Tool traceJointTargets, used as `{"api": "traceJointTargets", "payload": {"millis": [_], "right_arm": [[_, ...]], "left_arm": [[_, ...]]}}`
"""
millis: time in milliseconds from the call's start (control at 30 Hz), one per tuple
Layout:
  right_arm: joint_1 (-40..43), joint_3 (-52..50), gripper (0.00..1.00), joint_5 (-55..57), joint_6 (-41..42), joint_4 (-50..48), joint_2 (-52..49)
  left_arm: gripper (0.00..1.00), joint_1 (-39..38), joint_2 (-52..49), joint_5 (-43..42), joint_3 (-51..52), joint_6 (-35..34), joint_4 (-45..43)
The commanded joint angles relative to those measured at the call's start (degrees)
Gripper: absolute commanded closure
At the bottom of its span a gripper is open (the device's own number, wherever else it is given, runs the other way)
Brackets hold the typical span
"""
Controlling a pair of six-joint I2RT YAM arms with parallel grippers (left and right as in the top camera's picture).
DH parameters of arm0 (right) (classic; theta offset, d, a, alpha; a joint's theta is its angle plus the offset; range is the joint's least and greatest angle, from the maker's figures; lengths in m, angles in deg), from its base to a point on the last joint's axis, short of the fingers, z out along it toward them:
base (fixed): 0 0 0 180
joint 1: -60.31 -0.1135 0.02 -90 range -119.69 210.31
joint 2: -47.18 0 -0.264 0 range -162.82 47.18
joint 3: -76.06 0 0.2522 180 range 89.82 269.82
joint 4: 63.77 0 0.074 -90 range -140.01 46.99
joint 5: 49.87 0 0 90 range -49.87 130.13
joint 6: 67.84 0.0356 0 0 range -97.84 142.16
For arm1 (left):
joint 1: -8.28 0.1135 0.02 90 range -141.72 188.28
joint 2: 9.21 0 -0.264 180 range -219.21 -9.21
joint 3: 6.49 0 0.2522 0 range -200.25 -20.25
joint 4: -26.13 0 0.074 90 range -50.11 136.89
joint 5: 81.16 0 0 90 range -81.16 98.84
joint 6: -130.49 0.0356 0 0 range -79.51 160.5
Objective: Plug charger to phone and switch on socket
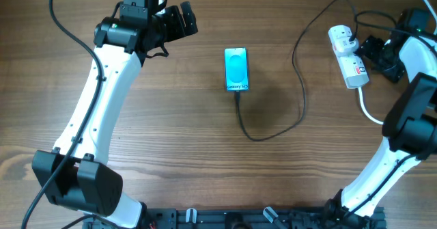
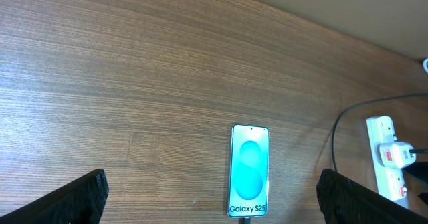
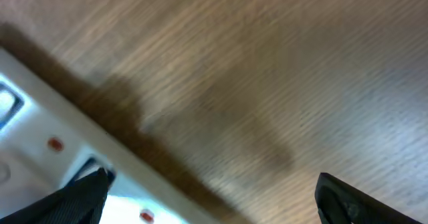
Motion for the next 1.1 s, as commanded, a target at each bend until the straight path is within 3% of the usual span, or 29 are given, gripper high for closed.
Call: {"api": "traceJointTargets", "payload": {"millis": [0,500,967,1067], "right_arm": [[0.0,-0.4,0.0,-0.1,0.1,0.2,-2.1],[0.0,-0.4,0.0,-7.6,-4.4,-1.1,-2.1],[0.0,-0.3,0.0,-7.6,-5.0,1.5,-2.2],[0.0,0.2,0.0,-3.4,-5.6,4.1,-0.5]], "left_arm": [[0.0,-0.1,-0.2,1.0,0.0,0.3,-0.1],[0.0,-0.1,-0.2,1.0,0.0,0.3,-0.1],[0.0,-0.1,-0.2,1.0,0.0,0.3,-0.1],[0.0,-0.1,-0.2,1.0,0.0,0.3,-0.1]]}}
